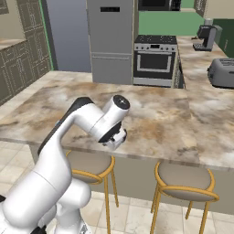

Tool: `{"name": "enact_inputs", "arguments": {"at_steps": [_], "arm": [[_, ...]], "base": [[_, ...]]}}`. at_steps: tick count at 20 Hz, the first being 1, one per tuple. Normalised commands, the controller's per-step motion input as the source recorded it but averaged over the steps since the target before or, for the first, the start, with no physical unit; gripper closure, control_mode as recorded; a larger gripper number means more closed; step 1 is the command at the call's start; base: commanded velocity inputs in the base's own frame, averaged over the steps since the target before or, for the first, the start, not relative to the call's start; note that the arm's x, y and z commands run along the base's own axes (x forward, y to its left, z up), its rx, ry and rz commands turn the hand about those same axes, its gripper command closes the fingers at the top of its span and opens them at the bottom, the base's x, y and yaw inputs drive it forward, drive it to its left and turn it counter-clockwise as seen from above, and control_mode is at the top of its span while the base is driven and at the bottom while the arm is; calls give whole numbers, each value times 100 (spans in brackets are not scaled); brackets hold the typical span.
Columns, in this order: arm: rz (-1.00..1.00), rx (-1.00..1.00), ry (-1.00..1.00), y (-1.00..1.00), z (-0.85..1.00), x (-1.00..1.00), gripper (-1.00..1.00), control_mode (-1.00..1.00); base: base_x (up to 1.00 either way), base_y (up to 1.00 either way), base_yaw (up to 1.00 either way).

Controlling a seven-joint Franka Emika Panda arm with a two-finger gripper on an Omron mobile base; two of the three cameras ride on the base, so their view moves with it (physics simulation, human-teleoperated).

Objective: Stack the yogurt containers by placing the smaller containers on top of the larger containers.

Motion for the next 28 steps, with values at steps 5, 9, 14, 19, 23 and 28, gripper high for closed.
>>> {"name": "enact_inputs", "arguments": {"at_steps": [5, 9, 14, 19, 23, 28], "arm": [[0, 1, 0, -13, -16, 0, -100, -100], [0, 3, 0, -20, -4, 1, -100, -100], [0, 3, 0, -12, 0, 17, -100, -100], [0, 1, -2, -3, -10, 22, -100, -100], [0, 0, -1, -1, -19, 17, -100, -100], [0, 0, 0, -2, -10, 16, -100, -100]], "base": [[0, 0, 0], [0, 0, 0], [0, 0, 0], [0, 0, 0], [0, 0, 0], [0, 0, 0]]}}
